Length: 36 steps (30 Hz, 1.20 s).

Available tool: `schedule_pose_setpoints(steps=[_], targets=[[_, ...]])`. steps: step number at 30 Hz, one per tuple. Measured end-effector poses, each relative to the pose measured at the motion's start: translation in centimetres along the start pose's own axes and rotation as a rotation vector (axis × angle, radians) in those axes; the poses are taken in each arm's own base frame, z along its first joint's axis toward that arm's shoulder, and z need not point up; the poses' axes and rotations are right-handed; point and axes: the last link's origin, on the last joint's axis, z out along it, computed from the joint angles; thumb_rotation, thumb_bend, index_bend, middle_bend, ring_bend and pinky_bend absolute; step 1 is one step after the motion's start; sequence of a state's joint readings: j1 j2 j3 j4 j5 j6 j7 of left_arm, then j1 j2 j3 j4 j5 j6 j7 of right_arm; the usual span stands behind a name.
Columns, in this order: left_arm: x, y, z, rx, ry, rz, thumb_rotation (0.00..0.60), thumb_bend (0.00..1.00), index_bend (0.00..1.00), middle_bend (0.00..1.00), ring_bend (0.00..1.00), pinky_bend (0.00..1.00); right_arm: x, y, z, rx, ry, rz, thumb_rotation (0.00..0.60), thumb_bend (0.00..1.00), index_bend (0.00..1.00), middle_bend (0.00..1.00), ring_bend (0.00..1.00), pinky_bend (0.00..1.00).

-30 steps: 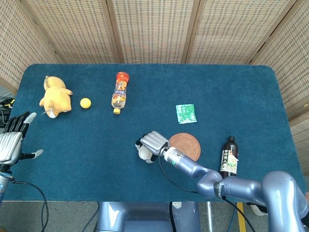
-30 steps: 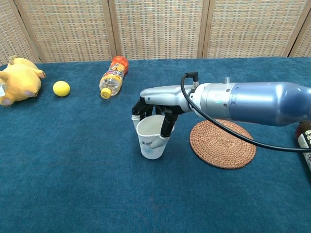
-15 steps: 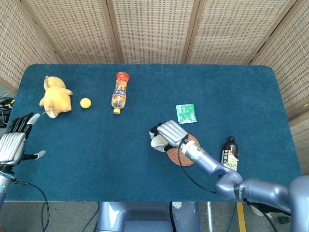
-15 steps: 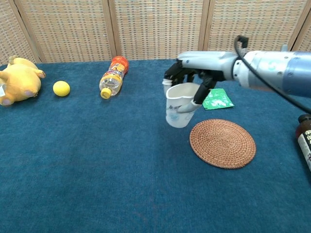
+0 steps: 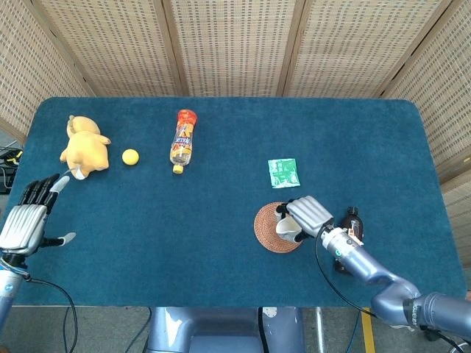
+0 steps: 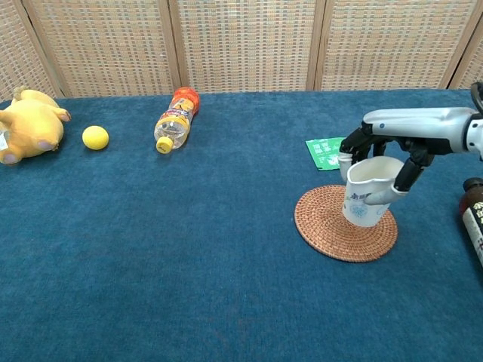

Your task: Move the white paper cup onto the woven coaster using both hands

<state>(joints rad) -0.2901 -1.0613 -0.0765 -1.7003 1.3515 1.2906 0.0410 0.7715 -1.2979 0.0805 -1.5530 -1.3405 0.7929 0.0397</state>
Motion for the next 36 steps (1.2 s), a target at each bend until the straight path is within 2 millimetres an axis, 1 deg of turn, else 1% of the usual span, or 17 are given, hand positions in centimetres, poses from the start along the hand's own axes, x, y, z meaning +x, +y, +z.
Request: schedule_pose_setpoints(steps=[3,9,10,13,16,18,20,24,30,31,33,35,36], targets=[[0.0,0.0,0.0,0.001,-0.001,0.0,0.6,0.0,0.0,0.0,0.0,0.0,-0.4,0.2,0.2,-0.004,-0.003,-0.008,0.6,0.28,0.47,0.46,0.39,0.44],[0.0,-0.1,0.1,0.006,-0.004,-0.003,0.6,0.0,0.0,0.0,0.0,0.0,-0.6,0.3,0.9,-0.008,0.008,-0.016,0.6,0.27,0.47,0.45,0.38,0.43],[0.0,-0.1,0.1,0.006,-0.004,-0.003,0.6,0.0,0.0,0.0,0.0,0.0,-0.7,0.3,1.0,-0.009,0.006,-0.018,0.6,0.27,0.47,0.45,0.38,0.41],[0.0,-0.1,0.2,0.006,-0.005,-0.003,0.6,0.0,0.0,0.0,0.0,0.0,-0.9,0.3,1.3,-0.011,0.008,-0.029,0.6,0.26,0.44,0.41,0.35,0.31],[0.0,-0.2,0.1,0.006,-0.006,-0.004,0.6,0.0,0.0,0.0,0.0,0.0,-1.1,0.2,1.5,-0.014,0.018,-0.044,0.6,0.22,0.31,0.27,0.22,0.17],[0.0,-0.2,0.1,0.006,-0.005,-0.004,0.6,0.0,0.0,0.0,0.0,0.0,-1.1,0.3,1.6,-0.018,0.02,-0.052,0.6,0.18,0.18,0.12,0.08,0.06],[0.0,-0.2,0.1,0.006,-0.005,-0.004,0.6,0.0,0.0,0.0,0.0,0.0,-1.2,0.3,1.6,-0.024,0.009,-0.047,0.6,0.17,0.12,0.05,0.01,0.01],[0.1,-0.2,0.1,0.005,-0.005,-0.006,0.6,0.0,0.0,0.0,0.0,0.0,-1.1,0.1,1.4,-0.033,-0.009,-0.031,0.6,0.17,0.1,0.03,0.0,0.0],[0.2,-0.1,0.0,0.003,-0.002,-0.008,0.6,0.0,0.0,0.0,0.0,0.0,0.0,-1.0,0.1,-0.015,0.017,-0.024,0.6,0.14,0.08,0.01,0.0,0.0],[0.2,-0.1,0.0,0.002,-0.001,-0.009,0.6,0.0,0.0,0.0,0.0,0.0,0.3,-1.2,-0.2,-0.012,0.024,-0.024,0.6,0.12,0.07,0.01,0.0,0.0],[0.2,-0.1,-0.1,0.0,0.001,-0.009,0.6,0.0,0.0,0.0,0.0,0.0,0.9,-1.5,-1.0,-0.005,0.047,-0.026,0.6,0.05,0.07,0.0,0.0,0.0],[0.2,-0.1,-0.2,-0.002,0.004,-0.007,0.6,0.0,0.0,0.0,0.0,0.0,1.6,-1.5,-2.0,-0.006,0.08,-0.039,0.6,0.01,0.06,0.0,0.0,0.0],[0.3,0.0,-0.3,-0.004,0.007,-0.007,0.6,0.0,0.0,0.0,0.0,0.0,1.8,-1.4,-2.5,-0.008,0.098,-0.046,0.6,0.0,0.05,0.0,0.0,0.0]])
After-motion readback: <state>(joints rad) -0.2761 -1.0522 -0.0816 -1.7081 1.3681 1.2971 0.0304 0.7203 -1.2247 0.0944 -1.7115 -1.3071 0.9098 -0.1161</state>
